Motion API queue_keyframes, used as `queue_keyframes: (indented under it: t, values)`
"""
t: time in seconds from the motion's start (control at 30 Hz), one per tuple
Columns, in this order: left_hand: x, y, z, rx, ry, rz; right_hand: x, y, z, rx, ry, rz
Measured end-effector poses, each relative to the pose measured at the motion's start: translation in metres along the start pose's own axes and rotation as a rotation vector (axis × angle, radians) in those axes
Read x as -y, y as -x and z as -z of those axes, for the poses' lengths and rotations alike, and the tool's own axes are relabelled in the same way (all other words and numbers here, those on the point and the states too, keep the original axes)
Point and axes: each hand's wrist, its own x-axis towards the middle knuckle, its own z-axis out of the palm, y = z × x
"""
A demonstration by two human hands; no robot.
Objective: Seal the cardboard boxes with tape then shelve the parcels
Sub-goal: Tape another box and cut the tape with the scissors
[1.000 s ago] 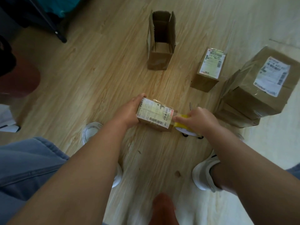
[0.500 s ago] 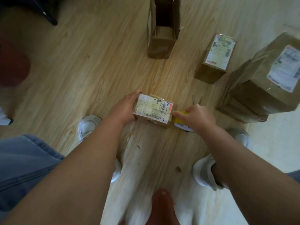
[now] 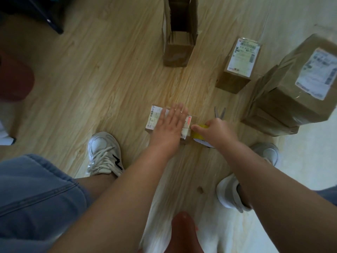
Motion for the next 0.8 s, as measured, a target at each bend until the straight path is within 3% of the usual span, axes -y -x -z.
queue_keyframes:
  t: [0.3,0.6,0.8]
  values:
    - [-0.003,-0.004,-0.009,0.023,0.106,-0.012,0.0,0.003,-0.008,-0.032,0.008,-0.032]
    - [-0.01,-0.009,0.003,0.006,0.07,0.055,0.001,0.001,-0.002,0.061,-0.076,0.002]
    - [0.003,-0.004,0.009,-0.108,0.247,0.037,-0.012,0.016,0.005,0.099,-0.367,0.028]
